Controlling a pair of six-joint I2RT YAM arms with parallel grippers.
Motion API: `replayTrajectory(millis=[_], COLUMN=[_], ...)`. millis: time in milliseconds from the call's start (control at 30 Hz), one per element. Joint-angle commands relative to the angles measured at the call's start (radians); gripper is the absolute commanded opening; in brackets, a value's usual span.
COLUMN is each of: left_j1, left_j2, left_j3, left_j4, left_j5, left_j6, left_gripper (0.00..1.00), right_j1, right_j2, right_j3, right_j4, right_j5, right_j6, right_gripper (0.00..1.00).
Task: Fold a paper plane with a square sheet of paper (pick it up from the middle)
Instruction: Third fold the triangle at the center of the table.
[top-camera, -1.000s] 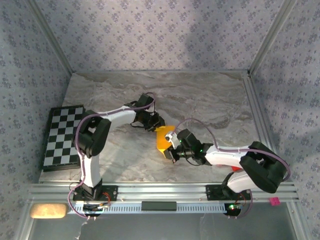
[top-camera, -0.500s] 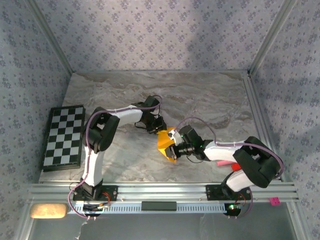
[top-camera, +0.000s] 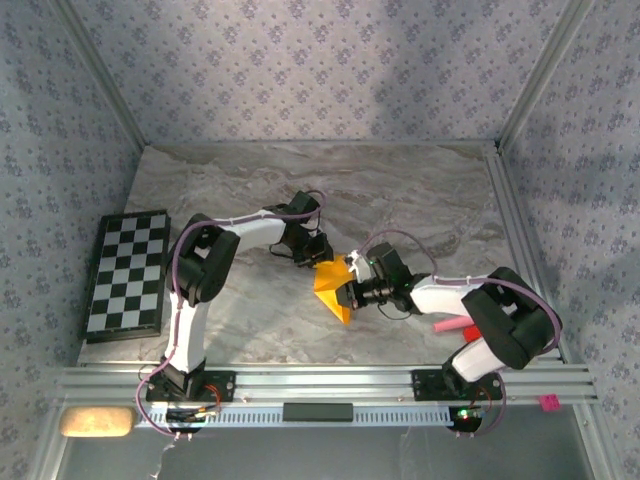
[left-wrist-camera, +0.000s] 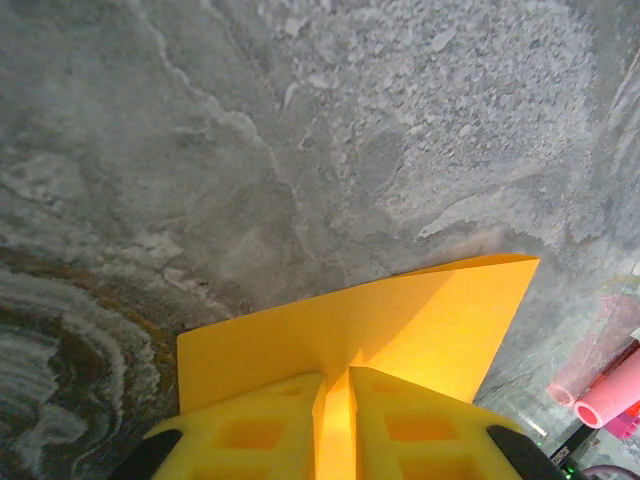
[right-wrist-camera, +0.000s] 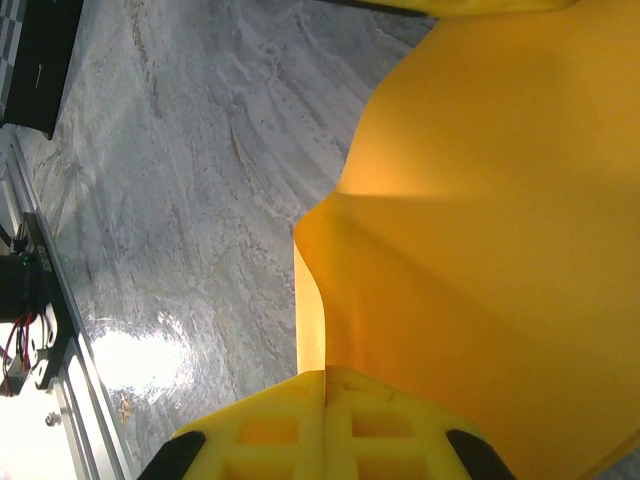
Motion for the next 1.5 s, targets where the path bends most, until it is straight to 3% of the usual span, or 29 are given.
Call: replayTrajectory(millis=[0, 667, 1033, 1467], left_j1=[-0.011, -0.012, -0.033, -0.063], left_j2=[0.05, 0.042, -0.084, -0.022], left_j3=[-0.016, -0.013, -0.01, -0.053], left_j4=[-0.089, -0.096, -0.024, -0.029], left_j5=[-0.062, -0.063, -0.052, -0.047], left_j6=[0.017, 0.014, 0.048, 0.055], left_gripper=[0.17, 0.18, 0.28, 0.2], right_j1=[-0.013, -0.029, -0.029, -0.029], right_j2=[0.011, -0.01, -0.014, -0.011], right_j3=[0.014, -0.009, -0.02, -0.023], right_j4=[0.003, -0.042, -0.029, -0.022], right_j5=[0.003, 0.05, 0.041, 0.043], right_j6=[0.016, 0.006, 0.0, 0.007], right_gripper=[0.05, 0.05, 0.05, 0.05])
